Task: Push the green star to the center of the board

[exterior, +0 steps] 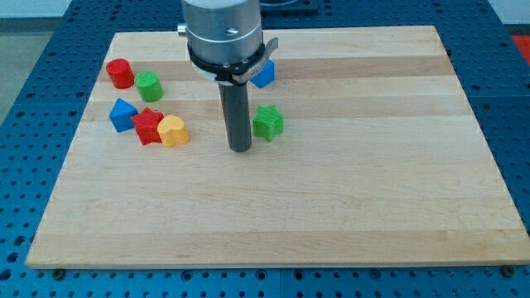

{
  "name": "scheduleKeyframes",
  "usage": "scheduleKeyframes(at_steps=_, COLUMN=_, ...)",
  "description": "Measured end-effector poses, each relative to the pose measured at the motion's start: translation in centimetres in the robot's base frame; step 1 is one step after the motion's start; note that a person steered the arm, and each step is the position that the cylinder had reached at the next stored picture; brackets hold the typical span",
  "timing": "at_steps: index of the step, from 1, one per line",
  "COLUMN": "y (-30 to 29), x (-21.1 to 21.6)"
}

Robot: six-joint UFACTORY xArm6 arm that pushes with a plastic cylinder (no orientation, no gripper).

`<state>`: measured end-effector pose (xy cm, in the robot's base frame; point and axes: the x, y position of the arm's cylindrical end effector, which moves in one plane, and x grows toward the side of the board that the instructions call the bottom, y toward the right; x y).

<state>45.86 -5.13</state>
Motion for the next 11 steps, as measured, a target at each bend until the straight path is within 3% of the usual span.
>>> scheduleKeyframes(at_steps=3, y=5.7, x=-2.3)
scheduleKeyframes(at_steps=7, y=1.0, x=-2.5)
scheduleKeyframes(at_steps=11, y=4.3, x=-4.9)
